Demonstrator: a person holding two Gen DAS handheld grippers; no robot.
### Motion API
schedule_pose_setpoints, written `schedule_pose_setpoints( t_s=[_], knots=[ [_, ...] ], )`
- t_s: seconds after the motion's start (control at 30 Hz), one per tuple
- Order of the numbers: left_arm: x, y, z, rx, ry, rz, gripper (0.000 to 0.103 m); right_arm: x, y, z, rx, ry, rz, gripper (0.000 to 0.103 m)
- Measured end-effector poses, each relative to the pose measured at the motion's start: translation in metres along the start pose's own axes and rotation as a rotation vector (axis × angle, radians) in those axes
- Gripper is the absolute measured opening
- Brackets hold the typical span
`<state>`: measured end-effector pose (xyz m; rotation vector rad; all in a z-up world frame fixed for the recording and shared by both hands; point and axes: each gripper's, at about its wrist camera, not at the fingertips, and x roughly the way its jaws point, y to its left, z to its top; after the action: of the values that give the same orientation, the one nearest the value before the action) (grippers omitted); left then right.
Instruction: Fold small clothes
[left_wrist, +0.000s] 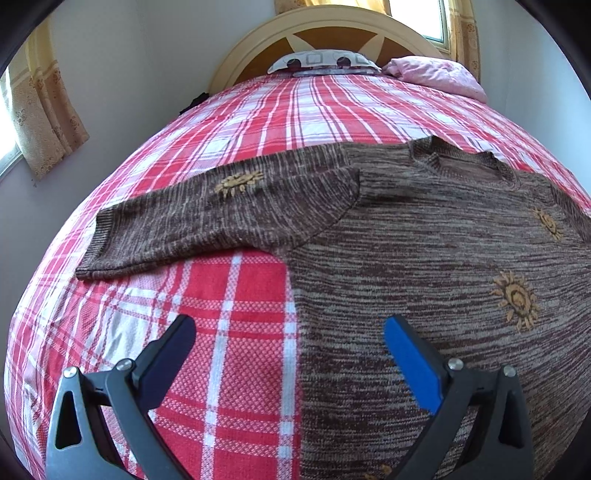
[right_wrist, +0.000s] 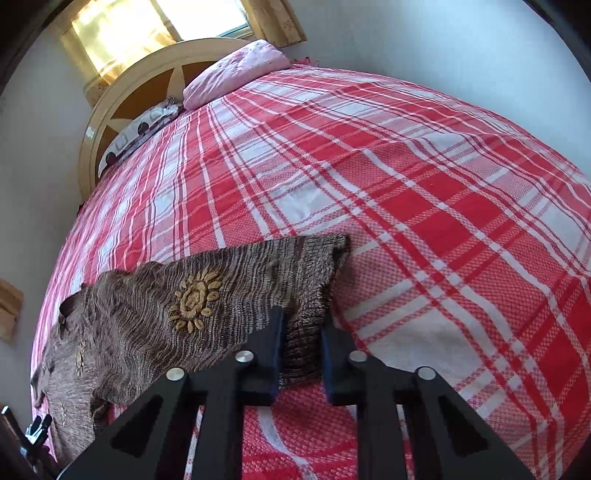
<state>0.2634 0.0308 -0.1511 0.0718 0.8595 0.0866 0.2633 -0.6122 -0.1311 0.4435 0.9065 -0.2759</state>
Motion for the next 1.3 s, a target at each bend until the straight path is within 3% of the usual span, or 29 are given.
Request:
schedule_pose_setpoints(
  t_s=[0.23,0.47,0.57,0.67,0.77,0.8,0.83,0.87,0.93,1.1,1.3],
  knots=[
    [-0.002,0.002,-0.001,-0.009,-0.008,-0.016,0.103,-0.031,0.064,-0.001,-0.125,-0.067,0.066,0.011],
    [-0.009,0.003,-0.004,-0.020,-0.021,-0.039,0.103,-0.067,0.192,-0.017,-0.415,-0.196,0.119,0.010],
    [-0.014,0.005,-0.006,-0.024,-0.027,-0.038,0.103,-0.062,0.254,-0.035,-0.531,-0.201,0.164,0.010],
    [-0.022,0.007,-0.006,-0.025,-0.035,-0.040,0.103,-0.049,0.299,-0.060,-0.602,-0.176,0.224,0.010],
    [-0.031,0.005,-0.003,-0.012,-0.041,-0.069,0.103,-0.023,0.333,-0.091,-0.638,-0.061,0.345,0.013],
    [-0.036,0.002,0.000,0.002,-0.049,-0.086,0.103,-0.012,0.341,-0.103,-0.643,0.003,0.388,0.030],
    [-0.040,-0.001,0.003,0.013,-0.054,-0.102,0.103,-0.004,0.345,-0.113,-0.644,0.057,0.415,0.045],
    [-0.044,-0.005,0.005,0.023,-0.059,-0.121,0.103,0.001,0.345,-0.125,-0.643,0.108,0.450,0.068],
    [-0.050,-0.016,0.012,0.045,-0.066,-0.176,0.103,-0.006,0.336,-0.140,-0.660,0.112,0.485,0.068],
    [-0.050,-0.069,0.034,0.105,-0.048,-0.320,0.096,-0.035,0.274,-0.138,-0.607,0.027,0.437,0.068],
    [-0.026,-0.151,0.052,0.174,0.057,-0.427,0.081,-0.058,0.199,-0.131,-0.475,-0.141,0.266,0.068]
  ],
)
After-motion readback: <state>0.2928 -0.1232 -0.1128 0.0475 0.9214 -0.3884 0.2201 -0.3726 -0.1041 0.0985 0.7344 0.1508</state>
